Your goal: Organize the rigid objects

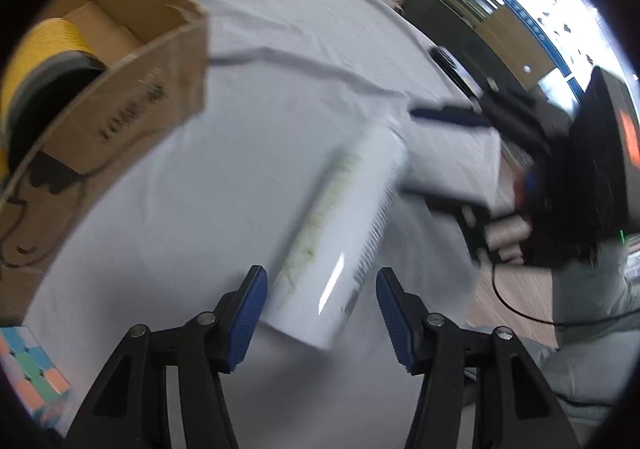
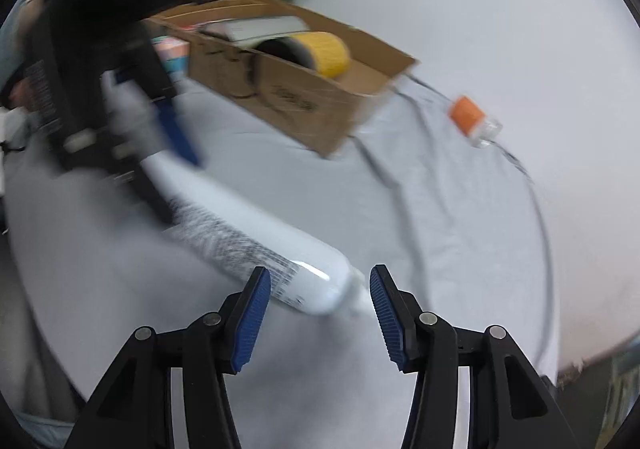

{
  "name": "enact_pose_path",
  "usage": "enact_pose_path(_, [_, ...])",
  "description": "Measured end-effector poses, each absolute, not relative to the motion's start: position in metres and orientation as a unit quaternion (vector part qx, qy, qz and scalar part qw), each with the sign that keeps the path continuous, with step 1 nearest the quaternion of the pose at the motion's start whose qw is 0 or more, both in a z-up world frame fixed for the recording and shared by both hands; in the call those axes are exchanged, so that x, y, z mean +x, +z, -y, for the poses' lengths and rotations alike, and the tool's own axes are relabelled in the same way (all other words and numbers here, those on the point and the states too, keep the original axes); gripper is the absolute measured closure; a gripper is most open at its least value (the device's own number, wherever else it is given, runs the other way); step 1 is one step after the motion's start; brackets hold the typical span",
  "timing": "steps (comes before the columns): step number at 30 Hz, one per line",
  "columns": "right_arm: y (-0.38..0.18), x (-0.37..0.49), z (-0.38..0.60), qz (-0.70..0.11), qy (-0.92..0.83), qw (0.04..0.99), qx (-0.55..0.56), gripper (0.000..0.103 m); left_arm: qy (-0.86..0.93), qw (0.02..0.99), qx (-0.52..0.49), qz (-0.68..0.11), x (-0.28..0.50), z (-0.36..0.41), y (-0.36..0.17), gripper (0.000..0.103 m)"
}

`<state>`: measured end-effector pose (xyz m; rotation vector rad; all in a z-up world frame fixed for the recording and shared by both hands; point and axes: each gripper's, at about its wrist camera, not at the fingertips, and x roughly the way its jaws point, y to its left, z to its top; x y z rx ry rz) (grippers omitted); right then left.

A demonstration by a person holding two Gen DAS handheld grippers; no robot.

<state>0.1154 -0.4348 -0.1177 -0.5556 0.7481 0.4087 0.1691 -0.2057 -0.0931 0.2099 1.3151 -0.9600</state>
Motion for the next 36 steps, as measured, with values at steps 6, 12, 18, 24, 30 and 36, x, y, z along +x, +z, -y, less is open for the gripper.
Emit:
enact_pose_path(6, [-0.109,0.132,0.476,-0.407,0.125,0.900,-0.095,0.041,-0.452,0.680,0.073,-0.572,0.155,0.215,-0.084,0.048])
enact_pose_path(12, [-0.125,0.126,0.512,-0.486,0.117,0.842,0.201,0.031,-0.438,0.675,0.054,-0.591,0.158,0.220,-0.093,0.048])
enact_pose_path(18, [-0.156,0.128,0.486,-0.513,0.110,0.810,0.263,0.045,-0.433,0.649,0.059,-0.623,0.142,0.223,-0.111,0.059])
enact_pose_path(24, [-0.162,0.166,0.441,-0.517,0.095,0.828,0.194,0.052,-0.413,0.641,-0.018,-0.646,0.143,0.204,-0.117,0.056])
enact_pose_path(30, [-0.161,0.181,0.420,-0.516,0.154,0.822,0.185,0.061,-0.410,0.634,-0.065,-0.652,0.144,0.188,-0.120,0.054])
enact_pose_path(36, [-0.153,0.178,0.422,-0.498,0.175,0.827,0.195,0.061,-0.394,0.659,-0.060,-0.638,0.142,0.190,-0.110,0.054])
